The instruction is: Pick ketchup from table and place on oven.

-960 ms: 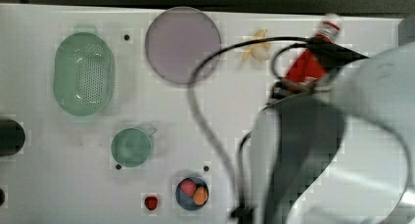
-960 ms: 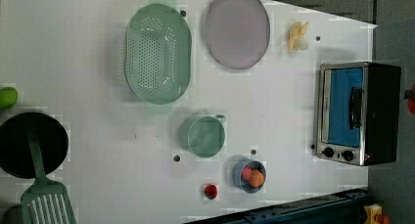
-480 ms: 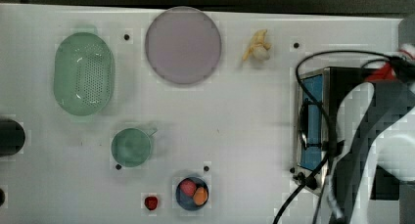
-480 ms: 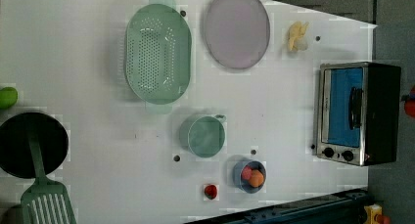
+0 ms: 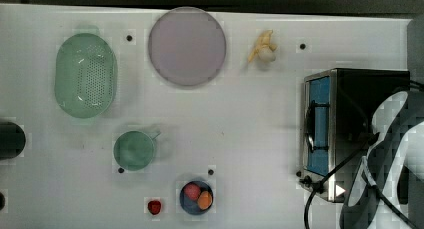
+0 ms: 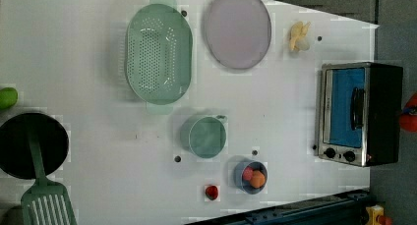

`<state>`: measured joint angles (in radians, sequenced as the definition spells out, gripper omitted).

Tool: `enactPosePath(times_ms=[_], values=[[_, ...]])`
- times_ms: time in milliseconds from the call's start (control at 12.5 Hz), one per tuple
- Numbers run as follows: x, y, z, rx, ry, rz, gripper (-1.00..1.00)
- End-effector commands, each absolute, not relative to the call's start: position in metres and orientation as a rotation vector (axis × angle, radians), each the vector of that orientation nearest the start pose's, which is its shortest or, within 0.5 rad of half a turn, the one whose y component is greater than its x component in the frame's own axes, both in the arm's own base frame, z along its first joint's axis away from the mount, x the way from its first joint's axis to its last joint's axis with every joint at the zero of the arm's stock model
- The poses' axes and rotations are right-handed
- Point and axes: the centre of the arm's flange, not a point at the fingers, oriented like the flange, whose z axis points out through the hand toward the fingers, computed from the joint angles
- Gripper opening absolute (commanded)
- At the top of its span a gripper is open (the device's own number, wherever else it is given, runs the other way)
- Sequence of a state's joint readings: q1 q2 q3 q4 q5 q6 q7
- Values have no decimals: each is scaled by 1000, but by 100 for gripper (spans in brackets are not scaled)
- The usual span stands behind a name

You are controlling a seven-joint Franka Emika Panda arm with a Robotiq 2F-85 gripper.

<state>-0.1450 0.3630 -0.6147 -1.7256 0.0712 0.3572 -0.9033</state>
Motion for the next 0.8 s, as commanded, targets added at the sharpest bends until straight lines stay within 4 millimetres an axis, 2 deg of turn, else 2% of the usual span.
enactPosePath(times_ms=[80, 160, 400, 640, 800], values=[[488, -416, 431, -3064, 1020, 89, 24], [486, -418, 430, -3057, 1022, 93, 31], [487, -418, 432, -3054, 1024, 80, 95], [493, -415, 446, -3065, 1010, 48, 100], [502, -406, 463, -3074, 979, 37, 100]])
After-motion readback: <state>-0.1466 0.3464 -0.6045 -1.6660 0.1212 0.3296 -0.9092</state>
